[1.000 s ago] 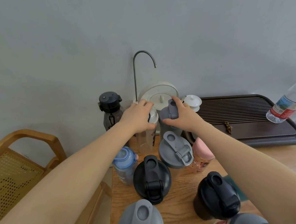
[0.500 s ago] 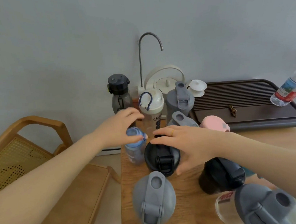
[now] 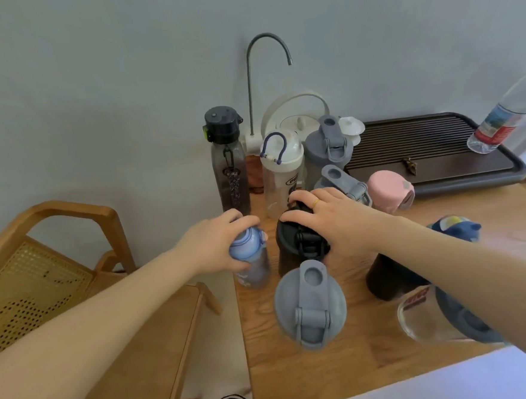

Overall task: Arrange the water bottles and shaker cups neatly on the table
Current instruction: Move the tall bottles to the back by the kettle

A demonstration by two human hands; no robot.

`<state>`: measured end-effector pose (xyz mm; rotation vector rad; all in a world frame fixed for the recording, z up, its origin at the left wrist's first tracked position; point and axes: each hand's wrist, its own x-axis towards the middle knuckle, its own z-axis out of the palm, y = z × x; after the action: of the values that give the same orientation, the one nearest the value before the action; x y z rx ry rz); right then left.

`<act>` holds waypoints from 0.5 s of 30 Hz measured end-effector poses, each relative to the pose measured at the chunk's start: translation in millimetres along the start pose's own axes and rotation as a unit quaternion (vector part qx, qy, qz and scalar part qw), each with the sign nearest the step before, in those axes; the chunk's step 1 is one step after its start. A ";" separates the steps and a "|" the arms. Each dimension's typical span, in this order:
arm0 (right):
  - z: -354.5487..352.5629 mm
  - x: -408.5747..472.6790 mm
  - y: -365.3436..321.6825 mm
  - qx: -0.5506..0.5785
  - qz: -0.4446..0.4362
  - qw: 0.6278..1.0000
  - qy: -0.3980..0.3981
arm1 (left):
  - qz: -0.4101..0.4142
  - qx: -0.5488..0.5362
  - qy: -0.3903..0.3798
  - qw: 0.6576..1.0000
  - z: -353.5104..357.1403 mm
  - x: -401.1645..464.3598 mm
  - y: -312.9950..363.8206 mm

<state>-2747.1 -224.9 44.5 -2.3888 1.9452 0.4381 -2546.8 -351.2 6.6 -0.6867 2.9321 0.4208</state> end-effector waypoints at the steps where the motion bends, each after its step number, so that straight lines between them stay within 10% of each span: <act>1: -1.5 2.1 -0.6 0.000 0.011 1.000 -0.006 | 0.008 -0.006 0.008 1.000 -1.8 -8.6 -1.2; 5: -33.8 -6.7 7.9 0.155 0.047 0.987 -0.007 | 0.006 -0.141 0.133 0.981 -38.6 -25.1 -1.7; 9: -87.2 -21.6 4.0 0.455 0.088 0.867 0.181 | 0.036 -0.310 0.302 0.901 -98.1 -25.1 17.3; 15: -112.6 -38.4 -24.7 0.499 0.059 0.806 0.313 | 0.123 -0.334 0.343 0.869 -139.0 -29.4 88.7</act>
<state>-2707.9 -205.3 157.9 -1.7361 1.7521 -1.2306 -2565.1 -302.7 165.8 -0.5993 3.5396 1.5694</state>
